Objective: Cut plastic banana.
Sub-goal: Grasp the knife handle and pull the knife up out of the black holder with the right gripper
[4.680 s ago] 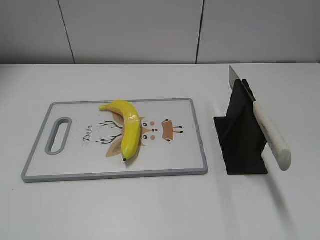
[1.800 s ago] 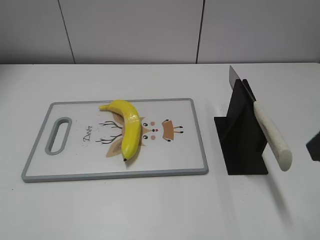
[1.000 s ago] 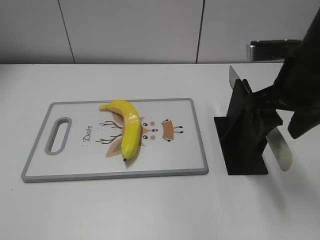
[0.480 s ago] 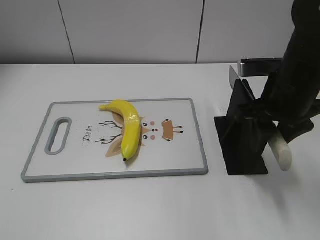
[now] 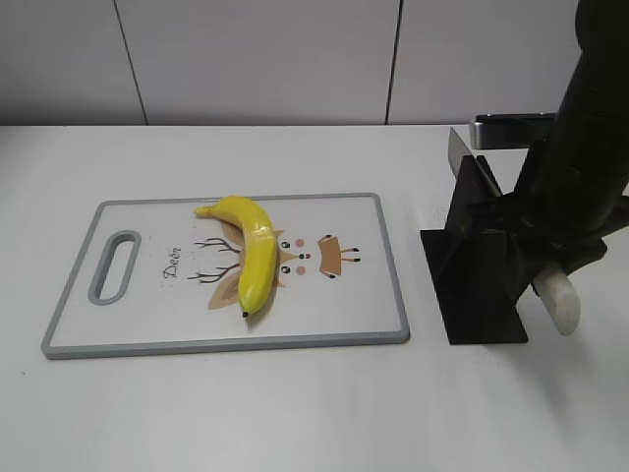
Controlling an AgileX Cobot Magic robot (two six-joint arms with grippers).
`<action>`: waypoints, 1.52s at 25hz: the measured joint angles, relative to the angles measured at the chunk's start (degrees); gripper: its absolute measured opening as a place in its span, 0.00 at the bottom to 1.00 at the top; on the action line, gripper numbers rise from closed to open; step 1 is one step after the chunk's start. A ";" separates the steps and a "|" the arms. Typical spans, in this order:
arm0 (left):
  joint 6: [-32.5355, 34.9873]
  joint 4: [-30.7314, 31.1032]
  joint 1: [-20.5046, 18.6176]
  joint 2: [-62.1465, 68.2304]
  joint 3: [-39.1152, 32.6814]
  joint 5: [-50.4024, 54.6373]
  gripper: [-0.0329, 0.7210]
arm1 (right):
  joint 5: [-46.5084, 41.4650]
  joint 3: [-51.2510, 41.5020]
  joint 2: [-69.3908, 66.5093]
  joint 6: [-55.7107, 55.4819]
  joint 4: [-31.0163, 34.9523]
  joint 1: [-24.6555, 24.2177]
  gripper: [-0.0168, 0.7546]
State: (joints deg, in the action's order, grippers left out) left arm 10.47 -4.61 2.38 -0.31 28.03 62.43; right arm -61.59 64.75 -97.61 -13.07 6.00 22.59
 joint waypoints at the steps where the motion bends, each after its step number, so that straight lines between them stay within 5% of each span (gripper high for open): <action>1: 0.00 0.00 0.00 0.00 0.00 0.00 0.78 | 0.06 0.00 0.15 0.00 0.00 0.00 0.24; 28: 0.00 0.00 0.00 0.00 0.00 0.00 0.78 | -6.72 8.89 19.82 -0.76 -1.63 0.00 0.24; 38: 0.00 -0.27 0.00 0.43 0.06 -0.32 0.78 | -7.85 14.35 19.96 20.18 0.09 0.00 0.24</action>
State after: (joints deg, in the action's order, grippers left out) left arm 10.47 -4.88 2.38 0.11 28.09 62.10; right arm -69.44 79.10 -77.65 7.11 6.09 22.59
